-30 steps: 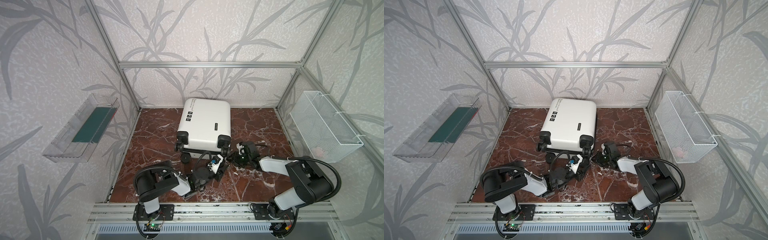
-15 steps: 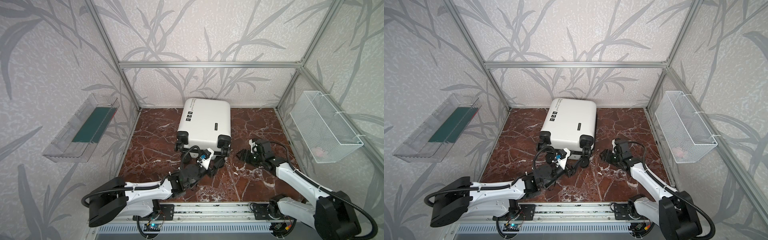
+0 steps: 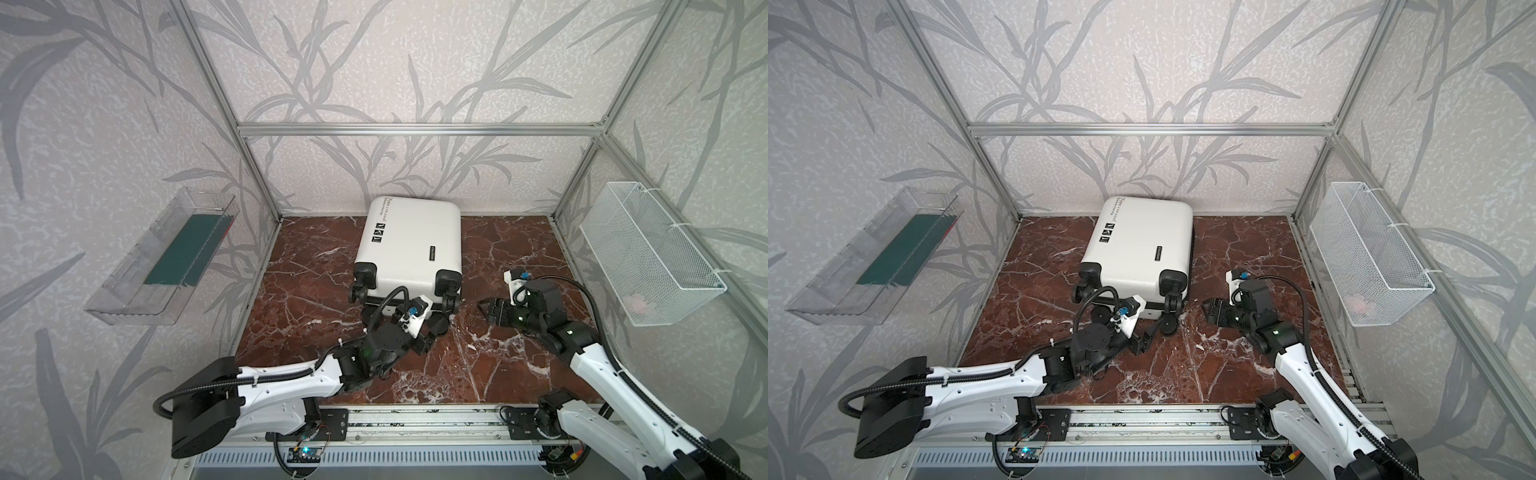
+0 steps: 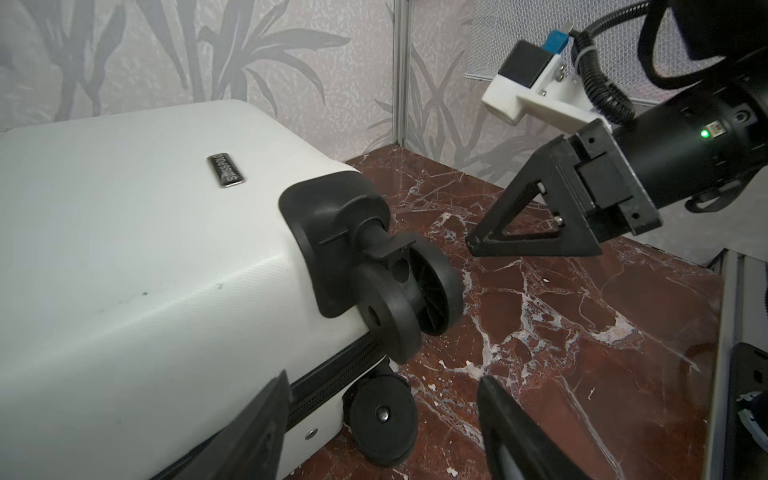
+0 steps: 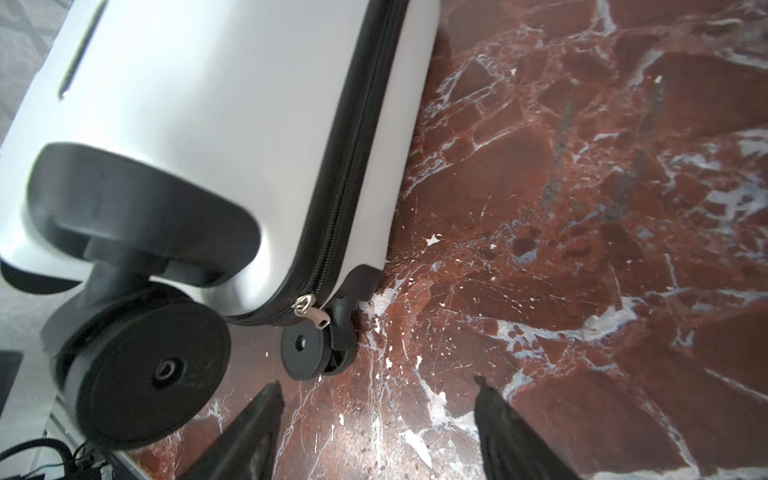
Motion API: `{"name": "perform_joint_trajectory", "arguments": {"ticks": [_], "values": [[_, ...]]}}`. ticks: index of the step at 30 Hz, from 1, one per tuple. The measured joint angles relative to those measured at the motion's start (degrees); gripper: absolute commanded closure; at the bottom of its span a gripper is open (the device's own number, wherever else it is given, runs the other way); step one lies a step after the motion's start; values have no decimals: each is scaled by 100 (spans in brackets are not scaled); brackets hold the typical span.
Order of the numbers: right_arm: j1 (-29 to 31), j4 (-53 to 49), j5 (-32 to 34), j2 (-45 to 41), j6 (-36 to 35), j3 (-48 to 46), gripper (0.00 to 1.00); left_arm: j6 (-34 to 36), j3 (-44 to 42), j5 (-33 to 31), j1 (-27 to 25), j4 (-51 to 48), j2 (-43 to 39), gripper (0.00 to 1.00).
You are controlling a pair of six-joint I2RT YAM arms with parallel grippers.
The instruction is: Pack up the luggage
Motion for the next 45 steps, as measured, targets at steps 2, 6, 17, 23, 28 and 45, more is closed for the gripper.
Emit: {"name": "perform_joint_trajectory", "arguments": {"ticks": [2, 6, 17, 23, 28, 45], "values": [[208, 79, 13, -68, -79, -68, 27, 39, 127, 57, 0, 42, 238, 22], [481, 127, 111, -195, -129, -280, 27, 101, 323, 160, -7, 280, 739, 22], [494, 114, 256, -444, -111, -662, 27, 214, 767, -199, -22, 994, 1727, 21], [494, 116, 267, -498, -118, -671, 27, 396, 793, -667, -22, 1228, 1919, 24], [494, 120, 267, -514, -122, -721, 28, 551, 793, -944, -26, 1259, 2000, 30], [564, 793, -166, 61, -262, -728, 29, 1412, 946, -1010, -48, 1340, 2037, 43]]}}
